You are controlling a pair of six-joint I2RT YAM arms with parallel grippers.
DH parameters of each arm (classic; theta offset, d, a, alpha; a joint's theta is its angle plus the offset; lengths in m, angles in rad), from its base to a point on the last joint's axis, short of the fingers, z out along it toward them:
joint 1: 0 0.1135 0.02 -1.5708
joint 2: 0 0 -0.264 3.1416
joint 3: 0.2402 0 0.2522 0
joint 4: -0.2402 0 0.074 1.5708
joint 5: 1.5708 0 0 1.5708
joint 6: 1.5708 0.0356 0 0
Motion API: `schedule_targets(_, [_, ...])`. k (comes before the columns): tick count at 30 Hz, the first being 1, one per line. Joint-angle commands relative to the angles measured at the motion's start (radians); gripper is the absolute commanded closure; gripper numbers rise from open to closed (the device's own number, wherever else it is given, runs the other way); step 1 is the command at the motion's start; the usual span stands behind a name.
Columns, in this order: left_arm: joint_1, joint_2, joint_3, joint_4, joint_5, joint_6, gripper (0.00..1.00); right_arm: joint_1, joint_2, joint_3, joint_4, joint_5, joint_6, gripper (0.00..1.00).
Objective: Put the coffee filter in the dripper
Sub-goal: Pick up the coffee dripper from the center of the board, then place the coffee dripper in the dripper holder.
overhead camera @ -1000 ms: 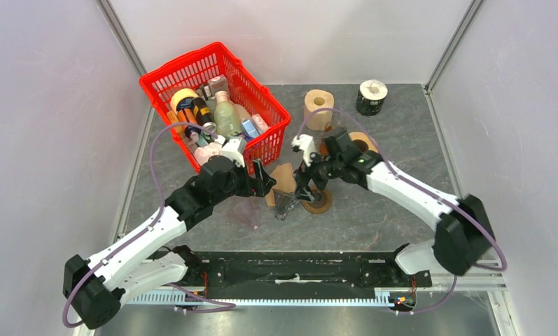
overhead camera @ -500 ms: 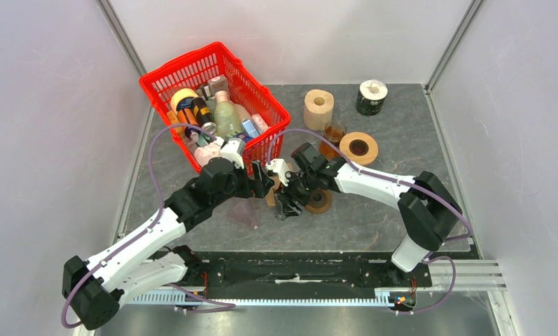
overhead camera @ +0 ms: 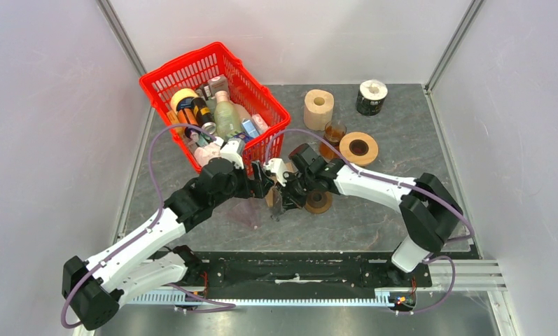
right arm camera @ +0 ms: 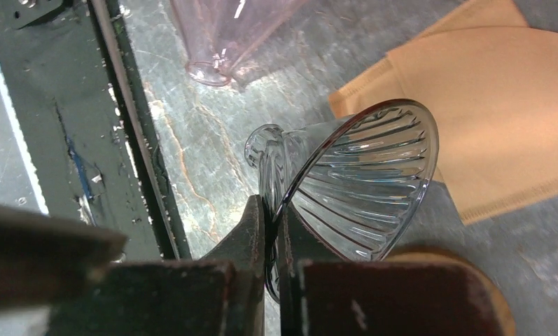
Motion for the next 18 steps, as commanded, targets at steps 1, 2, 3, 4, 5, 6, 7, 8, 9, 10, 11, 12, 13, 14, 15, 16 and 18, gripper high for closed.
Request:
schedule_targets(1, [0.023, 0.022, -0.002, -0.088, -0.117, -0.059, 0.06, 0.024, -0.144, 0.032, -0.019, 0.039, -0.022, 1.00])
schedule_targets(2, [0.023, 0.026, 0.005, -0.088, -0.119, -0.059, 0.06, 0.027, -0.173, 0.039, -0.042, 0.067, -0.025, 1.00])
schedule_targets(3, [0.024, 0.029, 0.011, -0.088, -0.120, -0.060, 0.06, 0.028, -0.197, 0.046, -0.064, 0.102, -0.026, 1.00])
schedule_targets(4, [0.023, 0.030, 0.016, -0.085, -0.119, -0.060, 0.06, 0.028, -0.227, 0.053, -0.093, 0.139, -0.030, 1.00])
schedule_targets(5, [0.023, 0.028, 0.018, -0.080, -0.119, -0.060, 0.06, 0.028, -0.249, 0.066, -0.123, 0.186, -0.040, 1.00])
schedule_targets(6, [0.023, 0.026, 0.019, -0.072, -0.116, -0.062, 0.06, 0.028, -0.273, 0.081, -0.167, 0.235, -0.048, 1.00])
schedule_targets(7, [0.023, 0.023, 0.019, -0.068, -0.114, -0.062, 0.06, 0.028, -0.286, 0.102, -0.209, 0.306, -0.055, 1.00])
schedule_targets(8, [0.024, 0.018, 0.017, -0.058, -0.109, -0.064, 0.06, 0.029, -0.300, 0.123, -0.243, 0.382, -0.059, 1.00])
schedule_targets(9, [0.023, 0.014, 0.015, -0.051, -0.108, -0.066, 0.06, 0.030, -0.311, 0.143, -0.285, 0.440, -0.059, 1.00])
schedule_targets(10, [0.023, 0.011, 0.012, -0.045, -0.103, -0.066, 0.06, 0.029, -0.319, 0.168, -0.316, 0.497, -0.063, 1.00])
schedule_targets(11, [0.022, 0.010, 0.009, -0.039, -0.101, -0.066, 0.06, 0.028, -0.329, 0.185, -0.352, 0.547, -0.069, 1.00])
schedule_targets(12, [0.023, 0.009, 0.009, -0.037, -0.100, -0.069, 0.06, 0.028, -0.339, 0.206, -0.378, 0.590, -0.074, 1.00])
schedule_targets(13, [0.023, 0.008, 0.010, -0.034, -0.097, -0.068, 0.06, 0.029, -0.351, 0.221, -0.395, 0.645, -0.081, 1.00])
schedule_targets(14, [0.023, 0.009, 0.012, -0.033, -0.095, -0.068, 0.06, 0.029, -0.360, 0.234, -0.410, 0.697, -0.093, 1.00])
schedule_targets(15, [0.023, 0.012, 0.017, -0.032, -0.091, -0.068, 0.06, 0.029, -0.367, 0.245, -0.419, 0.764, -0.110, 1.00])
schedule_targets(16, [0.023, 0.014, 0.019, -0.029, -0.087, -0.068, 0.06, 0.029, -0.369, 0.250, -0.428, 0.848, -0.125, 1.00])
schedule_targets(18, [0.023, 0.024, 0.029, -0.024, -0.075, -0.067, 0.06, 0.027, -0.356, 0.270, -0.461, 0.979, -0.184, 1.00])
